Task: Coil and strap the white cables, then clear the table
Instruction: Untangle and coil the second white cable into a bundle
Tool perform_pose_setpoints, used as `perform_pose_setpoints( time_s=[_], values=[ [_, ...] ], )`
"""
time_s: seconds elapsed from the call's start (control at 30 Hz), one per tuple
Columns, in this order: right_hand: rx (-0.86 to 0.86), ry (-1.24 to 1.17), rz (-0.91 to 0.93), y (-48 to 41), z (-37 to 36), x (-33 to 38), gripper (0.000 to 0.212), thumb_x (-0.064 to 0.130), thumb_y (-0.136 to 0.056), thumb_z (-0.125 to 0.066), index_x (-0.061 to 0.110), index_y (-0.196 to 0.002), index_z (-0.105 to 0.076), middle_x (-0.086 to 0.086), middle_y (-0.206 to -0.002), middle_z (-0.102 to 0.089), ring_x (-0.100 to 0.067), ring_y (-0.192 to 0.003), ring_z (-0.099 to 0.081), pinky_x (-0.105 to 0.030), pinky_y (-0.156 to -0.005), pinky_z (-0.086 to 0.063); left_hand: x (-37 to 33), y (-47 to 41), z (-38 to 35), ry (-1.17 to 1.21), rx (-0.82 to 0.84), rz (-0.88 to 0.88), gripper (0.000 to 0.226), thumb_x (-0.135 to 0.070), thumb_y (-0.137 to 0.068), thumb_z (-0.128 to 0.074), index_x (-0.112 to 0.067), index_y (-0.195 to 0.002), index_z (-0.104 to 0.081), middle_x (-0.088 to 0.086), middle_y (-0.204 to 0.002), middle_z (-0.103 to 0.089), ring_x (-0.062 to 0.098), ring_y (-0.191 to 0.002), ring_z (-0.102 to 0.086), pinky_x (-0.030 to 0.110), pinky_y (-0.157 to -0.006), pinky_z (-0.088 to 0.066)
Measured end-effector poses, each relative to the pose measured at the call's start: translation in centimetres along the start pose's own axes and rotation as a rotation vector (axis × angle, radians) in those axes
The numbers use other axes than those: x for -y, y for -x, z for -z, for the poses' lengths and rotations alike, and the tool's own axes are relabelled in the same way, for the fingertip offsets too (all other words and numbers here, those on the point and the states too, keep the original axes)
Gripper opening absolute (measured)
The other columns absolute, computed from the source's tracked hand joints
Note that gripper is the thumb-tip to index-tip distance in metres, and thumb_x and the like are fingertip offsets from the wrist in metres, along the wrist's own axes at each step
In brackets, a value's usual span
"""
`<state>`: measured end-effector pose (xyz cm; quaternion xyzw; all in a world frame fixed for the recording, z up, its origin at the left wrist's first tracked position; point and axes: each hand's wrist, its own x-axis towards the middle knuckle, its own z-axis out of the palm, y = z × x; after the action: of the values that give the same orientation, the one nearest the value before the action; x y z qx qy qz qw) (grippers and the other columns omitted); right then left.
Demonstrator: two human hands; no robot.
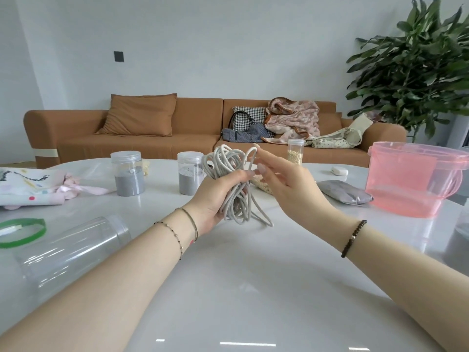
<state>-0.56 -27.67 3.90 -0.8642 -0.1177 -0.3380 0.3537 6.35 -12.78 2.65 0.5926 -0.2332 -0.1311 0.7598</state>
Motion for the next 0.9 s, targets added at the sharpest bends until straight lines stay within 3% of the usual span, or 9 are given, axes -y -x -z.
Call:
perform_pose_setpoints(
  time_s=[0.1, 0.17, 0.27, 0.37, 0.43, 0.53, 0.67, 0.8, 0.9],
  values=[
    [-0.022, 0.038, 0.085, 0.1, 0.0, 0.5, 0.036, 0.019, -0.104, -0.049, 0.022, -0.139, -0.056, 0.003, -0.119, -0.069, -0.003, -0.105, -0.061, -0.016, -0.090, -0.048, 0.3, -0.1, -0.1, -0.025, 0.029, 0.006, 0.022, -0.023, -0.081, -0.079, -0.015, -0.099, -0.068, 0.005, -0.073, -0.058, 0.017, -0.067, -0.057, 0.025, -0.055, -0.047],
    [-0.036, 0.001, 0.099, 0.1, 0.1, 0.9, 0.033, 0.022, -0.102, -0.054, 0.018, -0.133, -0.062, 0.002, -0.110, -0.069, -0.002, -0.094, -0.064, -0.019, -0.084, -0.051, 0.5, -0.2, -0.2, -0.036, 0.042, 0.001, 0.023, -0.024, -0.079, -0.081, -0.016, -0.096, -0.069, 0.006, -0.077, -0.059, 0.017, -0.069, -0.058, 0.024, -0.054, -0.047],
    [-0.131, -0.096, 0.052, -0.1, 0.8, 1.2, 0.022, 0.028, -0.090, -0.070, 0.016, -0.107, -0.077, 0.010, -0.093, -0.072, 0.000, -0.078, -0.067, -0.023, -0.076, -0.055, 0.5, -0.2, -0.2, -0.147, 0.042, -0.030, 0.009, -0.019, -0.082, -0.078, -0.017, -0.087, -0.070, 0.003, -0.070, -0.063, 0.014, -0.063, -0.059, 0.022, -0.055, -0.048],
    [-0.169, -0.225, -0.074, -0.3, 1.5, 1.7, 0.017, 0.026, -0.075, -0.084, 0.010, -0.082, -0.081, 0.001, -0.069, -0.073, -0.007, -0.060, -0.067, -0.023, -0.066, -0.056, 0.7, -0.1, -0.3, -0.278, 0.100, -0.059, 0.023, -0.022, -0.075, -0.081, -0.010, -0.092, -0.072, 0.018, -0.075, -0.065, 0.019, -0.068, -0.061, 0.027, -0.064, -0.049],
    [-0.147, -0.345, -0.161, -0.4, 1.7, 1.8, 0.022, 0.024, -0.071, -0.087, 0.004, -0.075, -0.079, -0.004, -0.060, -0.070, -0.012, -0.055, -0.066, -0.025, -0.063, -0.058, 0.6, -0.1, -0.5, -0.323, 0.111, -0.077, 0.020, -0.020, -0.075, -0.079, -0.011, -0.090, -0.070, 0.010, -0.070, -0.064, 0.016, -0.064, -0.061, 0.026, -0.063, -0.048],
    [-0.139, -0.388, -0.215, -0.5, 1.3, 1.5, 0.022, 0.025, -0.072, -0.087, 0.006, -0.071, -0.077, -0.007, -0.059, -0.068, -0.015, -0.055, -0.064, -0.024, -0.062, -0.058, 0.4, -0.2, -0.3, -0.420, 0.104, -0.154, 0.018, -0.009, -0.081, -0.077, -0.018, -0.095, -0.070, -0.005, -0.071, -0.067, 0.007, -0.065, -0.064, 0.023, -0.066, -0.049],
    [-0.112, -0.383, -0.234, -0.5, 1.0, 0.9, 0.027, 0.026, -0.075, -0.085, 0.002, -0.071, -0.074, -0.004, -0.058, -0.067, -0.014, -0.054, -0.061, -0.023, -0.059, -0.054, 0.6, -0.4, 0.2, -0.503, 0.097, -0.164, 0.041, -0.026, -0.065, -0.079, -0.018, -0.105, -0.071, 0.004, -0.090, -0.074, 0.018, -0.083, -0.069, 0.032, -0.081, -0.054],
    [-0.028, -0.471, -0.265, -0.8, 1.2, 0.6, 0.026, 0.026, -0.077, -0.081, 0.003, -0.070, -0.070, -0.008, -0.063, -0.063, -0.012, -0.054, -0.054, -0.018, -0.055, -0.046, 0.3, -0.2, 0.3, -0.484, 0.204, -0.123, 0.042, -0.024, -0.065, -0.073, 0.001, -0.098, -0.066, 0.006, -0.075, -0.063, 0.015, -0.068, -0.059, 0.026, -0.066, -0.047],
    [0.080, -0.664, -0.310, -0.7, 1.0, 0.4, 0.028, 0.026, -0.073, -0.078, 0.002, -0.074, -0.064, -0.012, -0.069, -0.056, -0.013, -0.057, -0.050, -0.019, -0.057, -0.045, -0.4, 0.3, 0.6, -0.506, 0.281, -0.099, 0.017, -0.020, -0.066, -0.068, -0.008, -0.075, -0.059, 0.001, -0.063, -0.056, 0.013, -0.060, -0.053, 0.020, -0.058, -0.044]
  ],
)
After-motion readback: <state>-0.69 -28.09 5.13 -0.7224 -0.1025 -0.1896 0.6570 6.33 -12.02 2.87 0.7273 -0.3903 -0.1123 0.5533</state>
